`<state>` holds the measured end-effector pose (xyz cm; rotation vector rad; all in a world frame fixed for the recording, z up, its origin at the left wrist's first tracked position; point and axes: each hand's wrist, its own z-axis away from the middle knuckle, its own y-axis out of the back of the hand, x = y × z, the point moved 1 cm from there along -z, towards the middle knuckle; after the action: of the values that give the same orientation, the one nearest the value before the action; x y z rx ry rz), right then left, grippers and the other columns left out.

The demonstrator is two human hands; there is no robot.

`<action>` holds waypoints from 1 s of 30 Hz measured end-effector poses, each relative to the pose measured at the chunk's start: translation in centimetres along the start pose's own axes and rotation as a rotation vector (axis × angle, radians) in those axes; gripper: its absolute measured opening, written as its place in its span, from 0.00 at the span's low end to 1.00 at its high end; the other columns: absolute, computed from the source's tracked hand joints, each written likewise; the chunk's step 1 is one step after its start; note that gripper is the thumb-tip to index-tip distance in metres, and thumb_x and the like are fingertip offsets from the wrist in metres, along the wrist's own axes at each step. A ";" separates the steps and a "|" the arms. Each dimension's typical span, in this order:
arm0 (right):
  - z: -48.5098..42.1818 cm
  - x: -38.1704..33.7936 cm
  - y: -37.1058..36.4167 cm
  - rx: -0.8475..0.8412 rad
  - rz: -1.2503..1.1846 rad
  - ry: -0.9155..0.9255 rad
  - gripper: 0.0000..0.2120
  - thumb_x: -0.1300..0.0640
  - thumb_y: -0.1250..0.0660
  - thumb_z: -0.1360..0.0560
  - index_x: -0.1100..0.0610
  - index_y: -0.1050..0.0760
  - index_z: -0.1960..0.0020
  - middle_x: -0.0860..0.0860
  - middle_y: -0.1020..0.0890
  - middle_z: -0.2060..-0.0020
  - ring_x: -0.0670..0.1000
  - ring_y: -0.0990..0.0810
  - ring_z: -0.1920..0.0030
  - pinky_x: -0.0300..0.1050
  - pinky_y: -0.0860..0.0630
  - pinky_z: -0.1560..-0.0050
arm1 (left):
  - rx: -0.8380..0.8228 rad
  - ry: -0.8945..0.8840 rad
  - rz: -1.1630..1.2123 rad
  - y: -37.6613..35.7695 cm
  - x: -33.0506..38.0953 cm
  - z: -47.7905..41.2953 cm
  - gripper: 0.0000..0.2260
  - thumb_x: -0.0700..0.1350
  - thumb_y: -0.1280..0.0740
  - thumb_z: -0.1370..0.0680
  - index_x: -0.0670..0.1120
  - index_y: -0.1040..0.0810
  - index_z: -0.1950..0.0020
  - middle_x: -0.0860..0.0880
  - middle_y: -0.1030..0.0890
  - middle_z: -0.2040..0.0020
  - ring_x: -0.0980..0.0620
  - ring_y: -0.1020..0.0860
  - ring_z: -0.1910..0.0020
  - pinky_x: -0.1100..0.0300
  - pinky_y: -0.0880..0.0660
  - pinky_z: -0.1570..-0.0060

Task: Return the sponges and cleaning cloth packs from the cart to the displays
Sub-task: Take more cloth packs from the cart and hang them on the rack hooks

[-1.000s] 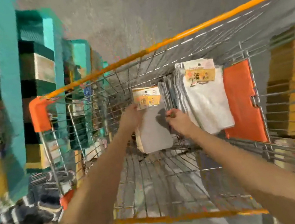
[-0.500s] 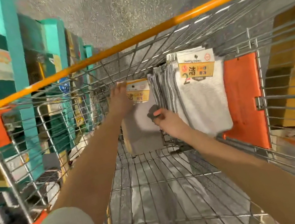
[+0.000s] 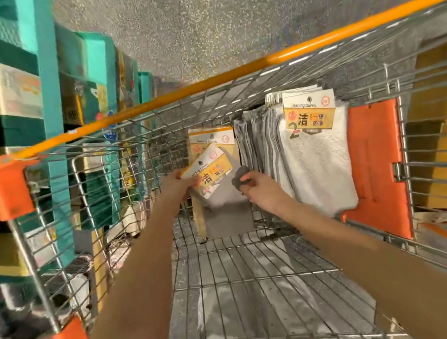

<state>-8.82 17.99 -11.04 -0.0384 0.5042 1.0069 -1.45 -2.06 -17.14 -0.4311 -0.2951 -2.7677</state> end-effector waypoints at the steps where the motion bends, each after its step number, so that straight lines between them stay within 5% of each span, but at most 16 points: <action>1: 0.0 -0.3 0.0 0.000 0.018 0.002 0.15 0.57 0.40 0.21 0.58 0.30 0.35 0.55 0.22 0.47 0.51 0.24 0.56 0.41 0.29 0.57 | 0.052 -0.013 0.113 0.7 -0.1 0.5 0.16 0.36 0.27 0.28 0.44 0.27 0.44 0.47 0.21 0.55 0.52 0.23 0.64 0.60 0.25 0.66; 4: -0.1 -1.8 0.1 -0.002 0.119 0.045 0.14 0.56 0.41 0.20 0.60 0.30 0.36 0.53 0.24 0.49 0.51 0.26 0.53 0.41 0.31 0.56 | 0.100 -0.066 0.249 2.8 0.2 2.0 0.09 0.35 0.29 0.27 0.45 0.25 0.52 0.45 0.20 0.53 0.52 0.21 0.66 0.59 0.24 0.68; 8: -3.3 -4.2 0.1 0.011 0.310 0.137 0.13 0.59 0.41 0.21 0.62 0.29 0.38 0.53 0.23 0.48 0.53 0.23 0.49 0.40 0.30 0.53 | 0.141 -0.093 0.347 6.5 0.6 2.9 0.09 0.36 0.31 0.25 0.41 0.25 0.47 0.46 0.18 0.53 0.50 0.18 0.60 0.60 0.22 0.64; 11: -7.6 -5.3 -0.1 0.039 0.524 0.196 0.22 0.55 0.35 0.24 0.62 0.33 0.33 0.59 0.24 0.42 0.59 0.21 0.46 0.45 0.24 0.50 | 0.184 -0.130 0.419 8.4 0.7 3.2 0.07 0.34 0.33 0.24 0.40 0.27 0.49 0.46 0.18 0.54 0.53 0.17 0.63 0.61 0.20 0.62; 16: -12.7 -6.9 -0.3 0.068 0.762 0.195 0.35 0.54 0.31 0.28 0.58 0.44 0.26 0.62 0.33 0.32 0.62 0.37 0.31 0.54 0.31 0.35 | 0.165 -0.193 0.443 9.5 0.4 3.8 0.06 0.33 0.34 0.24 0.43 0.26 0.52 0.47 0.18 0.55 0.53 0.17 0.61 0.62 0.20 0.61; 22: -12.0 -6.1 -1.1 0.067 0.974 0.180 0.35 0.50 0.29 0.29 0.56 0.39 0.27 0.60 0.34 0.32 0.60 0.38 0.31 0.50 0.36 0.33 | 0.186 -0.210 0.497 9.4 -1.1 4.8 0.07 0.33 0.33 0.25 0.44 0.24 0.51 0.51 0.15 0.60 0.54 0.17 0.63 0.59 0.22 0.61; 30: -3.9 -7.8 1.7 0.022 0.600 0.259 0.15 0.62 0.33 0.27 0.63 0.27 0.42 0.61 0.21 0.48 0.58 0.22 0.49 0.45 0.28 0.57 | 0.116 -0.248 0.440 10.1 1.9 8.8 0.06 0.34 0.32 0.26 0.44 0.22 0.51 0.50 0.15 0.59 0.52 0.17 0.62 0.61 0.20 0.65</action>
<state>-15.07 11.68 -10.82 0.0042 0.7885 1.5945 2.60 -9.77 -6.80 -0.7157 -0.3667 -2.2592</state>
